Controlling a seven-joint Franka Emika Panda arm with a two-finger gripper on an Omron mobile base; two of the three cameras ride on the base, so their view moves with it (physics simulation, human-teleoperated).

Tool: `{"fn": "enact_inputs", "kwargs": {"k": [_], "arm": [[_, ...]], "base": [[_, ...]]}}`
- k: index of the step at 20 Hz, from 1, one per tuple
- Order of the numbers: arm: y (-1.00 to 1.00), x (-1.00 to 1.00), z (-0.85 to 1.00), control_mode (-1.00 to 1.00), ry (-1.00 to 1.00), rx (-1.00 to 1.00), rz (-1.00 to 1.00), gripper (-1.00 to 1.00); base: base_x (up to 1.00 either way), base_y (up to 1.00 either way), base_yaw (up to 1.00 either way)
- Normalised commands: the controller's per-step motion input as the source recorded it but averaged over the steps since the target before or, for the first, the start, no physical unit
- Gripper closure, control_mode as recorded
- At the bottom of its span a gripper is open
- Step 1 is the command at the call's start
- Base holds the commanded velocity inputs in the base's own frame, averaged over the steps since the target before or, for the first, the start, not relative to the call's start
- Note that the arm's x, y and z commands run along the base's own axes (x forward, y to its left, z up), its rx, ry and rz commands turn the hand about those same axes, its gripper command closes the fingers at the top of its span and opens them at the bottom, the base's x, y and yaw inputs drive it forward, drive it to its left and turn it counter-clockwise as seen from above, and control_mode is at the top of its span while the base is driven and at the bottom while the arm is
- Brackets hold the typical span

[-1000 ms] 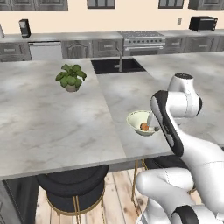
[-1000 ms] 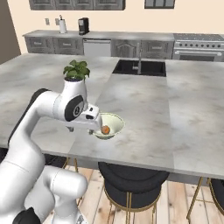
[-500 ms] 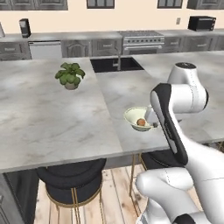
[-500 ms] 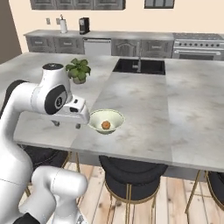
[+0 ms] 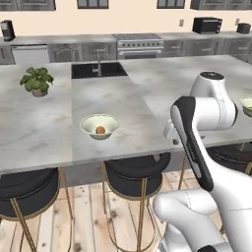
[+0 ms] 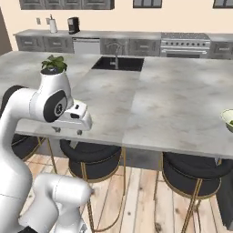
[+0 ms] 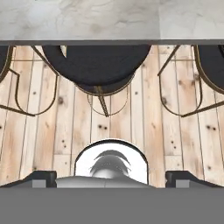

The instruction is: Take the fruits from the plate on the dining counter and place two fruits in each bowl.

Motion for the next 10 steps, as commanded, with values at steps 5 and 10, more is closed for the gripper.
{"fn": "enact_inputs", "kwargs": {"k": [5,10], "arm": [[0.0,0.0,0.0,1.0,0.0,0.0,0.0,-1.0],[0.0,0.0,0.0,1.0,0.0,0.0,0.0,-1.0]], "base": [[0.0,-1.0,0.0],[-0.21,-1.0,0.0]]}}
